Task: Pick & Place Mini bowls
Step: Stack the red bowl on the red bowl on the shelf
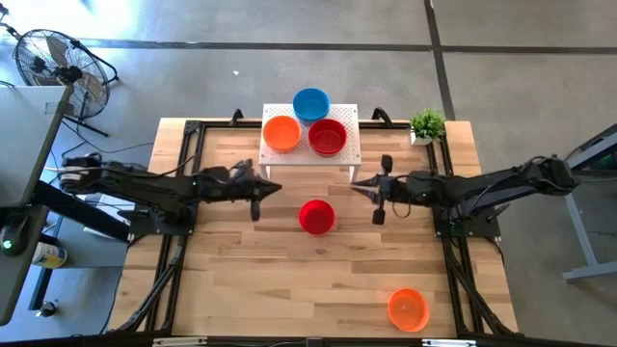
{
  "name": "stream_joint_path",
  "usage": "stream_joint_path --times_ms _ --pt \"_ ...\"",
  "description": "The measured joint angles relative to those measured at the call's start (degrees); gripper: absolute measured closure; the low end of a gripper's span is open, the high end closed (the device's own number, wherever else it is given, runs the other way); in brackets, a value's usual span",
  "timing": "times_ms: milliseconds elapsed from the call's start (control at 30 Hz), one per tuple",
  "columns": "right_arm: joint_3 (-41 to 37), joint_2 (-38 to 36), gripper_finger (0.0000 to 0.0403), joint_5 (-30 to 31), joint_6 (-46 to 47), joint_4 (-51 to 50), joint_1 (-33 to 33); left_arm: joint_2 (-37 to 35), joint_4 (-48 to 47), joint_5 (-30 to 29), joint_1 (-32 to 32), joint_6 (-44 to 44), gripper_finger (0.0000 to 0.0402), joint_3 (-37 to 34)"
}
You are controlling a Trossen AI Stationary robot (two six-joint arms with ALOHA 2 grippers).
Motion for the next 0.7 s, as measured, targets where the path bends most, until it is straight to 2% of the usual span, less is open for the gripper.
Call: stream_joint_path --times_ms 200,433,567,700 --pt "7.62 7.53 0.0325 3.01 3.57 -9.95 3.51 -1.79 14.30 -0.03 4.74 3.47 0.0401 -7.47" --pt "20.20 20.13 0.0265 1.27 5.73 -27.77 6.22 -1.72 20.20 4.73 11.10 3.73 0.0401 -11.67" --pt "26.56 27.69 0.0246 -1.17 2.53 -34.82 6.53 -1.71 21.66 6.09 13.46 3.75 0.0401 -13.36" --pt "30.99 35.05 0.0243 -3.54 -3.09 -38.68 6.51 -1.71 21.62 6.17 15.00 3.95 0.0401 -14.36"
